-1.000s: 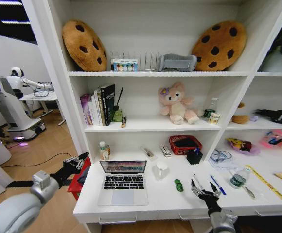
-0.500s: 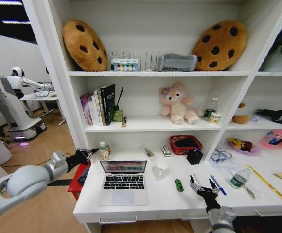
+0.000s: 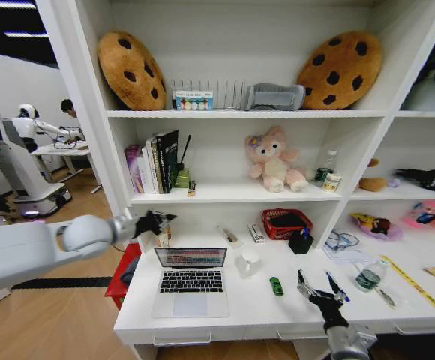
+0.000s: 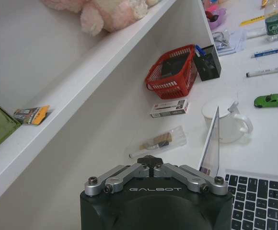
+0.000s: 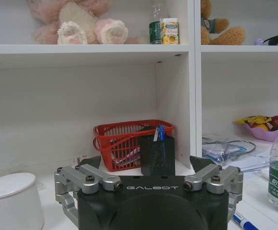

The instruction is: Organize the objects on the table.

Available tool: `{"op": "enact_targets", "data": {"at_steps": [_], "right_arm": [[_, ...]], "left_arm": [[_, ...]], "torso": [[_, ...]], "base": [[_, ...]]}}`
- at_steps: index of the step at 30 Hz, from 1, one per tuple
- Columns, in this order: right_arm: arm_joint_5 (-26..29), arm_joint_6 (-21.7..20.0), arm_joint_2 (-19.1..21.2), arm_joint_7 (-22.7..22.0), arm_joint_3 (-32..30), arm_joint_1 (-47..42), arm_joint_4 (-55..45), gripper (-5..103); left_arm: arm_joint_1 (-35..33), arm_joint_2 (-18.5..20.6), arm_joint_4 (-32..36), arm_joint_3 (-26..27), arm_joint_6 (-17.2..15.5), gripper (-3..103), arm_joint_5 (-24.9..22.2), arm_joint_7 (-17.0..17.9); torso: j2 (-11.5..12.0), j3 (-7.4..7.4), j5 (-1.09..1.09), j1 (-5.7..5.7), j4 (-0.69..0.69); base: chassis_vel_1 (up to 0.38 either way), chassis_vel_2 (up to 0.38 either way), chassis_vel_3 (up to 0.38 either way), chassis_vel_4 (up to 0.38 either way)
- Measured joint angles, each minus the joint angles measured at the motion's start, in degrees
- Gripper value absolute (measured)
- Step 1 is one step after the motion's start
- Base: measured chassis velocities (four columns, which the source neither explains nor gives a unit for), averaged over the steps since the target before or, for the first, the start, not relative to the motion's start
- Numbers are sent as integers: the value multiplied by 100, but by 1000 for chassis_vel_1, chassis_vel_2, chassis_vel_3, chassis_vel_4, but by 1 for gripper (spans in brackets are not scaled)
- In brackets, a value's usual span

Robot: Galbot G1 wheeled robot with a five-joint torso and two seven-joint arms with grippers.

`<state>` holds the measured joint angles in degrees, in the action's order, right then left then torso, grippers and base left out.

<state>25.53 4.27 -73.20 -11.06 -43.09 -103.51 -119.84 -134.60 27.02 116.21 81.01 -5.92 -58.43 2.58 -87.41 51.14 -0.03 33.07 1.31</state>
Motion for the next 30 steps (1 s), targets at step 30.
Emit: {"op": "enact_targets", "data": {"at_steps": [30], "right_arm": [[178,-19,62,-92,342,440,526,100]], "left_arm": [[-696,-1253,666,-696,-154,0,862,273]], "torso": [[-1,-2,3,-2,-1]], "base": [[0,0,0,0]]}}
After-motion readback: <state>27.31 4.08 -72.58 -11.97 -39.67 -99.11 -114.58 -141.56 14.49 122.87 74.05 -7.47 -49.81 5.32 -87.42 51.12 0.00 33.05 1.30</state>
